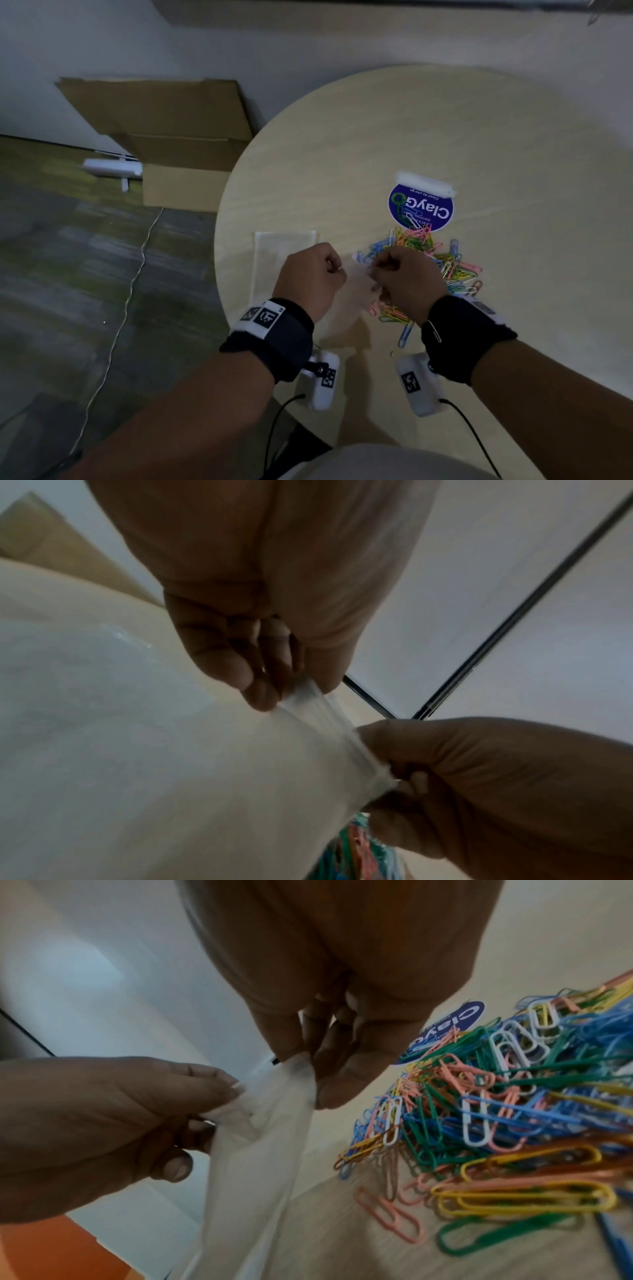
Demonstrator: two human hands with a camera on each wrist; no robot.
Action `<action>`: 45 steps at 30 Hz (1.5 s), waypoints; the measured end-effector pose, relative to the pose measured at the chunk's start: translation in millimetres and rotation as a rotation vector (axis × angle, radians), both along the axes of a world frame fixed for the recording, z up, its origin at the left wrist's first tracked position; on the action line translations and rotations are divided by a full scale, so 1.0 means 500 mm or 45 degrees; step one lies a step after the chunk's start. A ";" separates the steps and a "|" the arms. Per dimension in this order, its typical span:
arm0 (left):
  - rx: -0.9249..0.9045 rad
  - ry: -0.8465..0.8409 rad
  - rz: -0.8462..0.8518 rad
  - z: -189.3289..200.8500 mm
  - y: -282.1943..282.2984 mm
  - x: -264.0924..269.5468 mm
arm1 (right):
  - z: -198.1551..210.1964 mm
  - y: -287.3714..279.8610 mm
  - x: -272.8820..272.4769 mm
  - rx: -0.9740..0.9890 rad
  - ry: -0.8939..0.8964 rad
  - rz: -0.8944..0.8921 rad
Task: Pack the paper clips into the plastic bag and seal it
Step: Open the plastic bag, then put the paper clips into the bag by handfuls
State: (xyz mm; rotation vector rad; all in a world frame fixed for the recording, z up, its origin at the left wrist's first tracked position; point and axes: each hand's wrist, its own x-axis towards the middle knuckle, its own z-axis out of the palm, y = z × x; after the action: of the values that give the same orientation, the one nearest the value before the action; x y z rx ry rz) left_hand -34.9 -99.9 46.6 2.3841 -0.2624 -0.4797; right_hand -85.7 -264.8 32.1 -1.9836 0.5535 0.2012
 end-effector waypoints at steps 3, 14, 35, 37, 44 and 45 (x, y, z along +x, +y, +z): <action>0.177 -0.219 -0.123 0.007 0.000 0.003 | -0.007 -0.012 0.001 -0.096 -0.016 -0.022; 0.352 -0.021 -0.440 -0.041 0.005 0.005 | -0.020 -0.037 0.011 -0.012 -0.048 -0.025; 0.230 -0.227 -0.334 -0.087 0.008 0.015 | -0.105 -0.170 -0.057 -0.703 0.481 -0.197; 0.248 -0.210 -0.349 -0.086 0.006 0.008 | -0.103 -0.158 -0.048 -0.651 0.437 -0.156; 0.262 -0.202 -0.333 -0.090 0.011 0.003 | -0.094 -0.179 -0.069 -0.712 0.443 -0.141; 0.262 -0.197 -0.326 -0.091 0.011 0.003 | -0.093 -0.177 -0.074 -0.704 0.473 -0.117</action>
State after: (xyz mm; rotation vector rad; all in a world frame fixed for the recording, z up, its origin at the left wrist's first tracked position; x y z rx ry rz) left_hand -33.2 -94.4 0.9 2.6067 -0.6203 -0.4572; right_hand -122.7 -353.2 -14.3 -2.4633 1.0234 0.3973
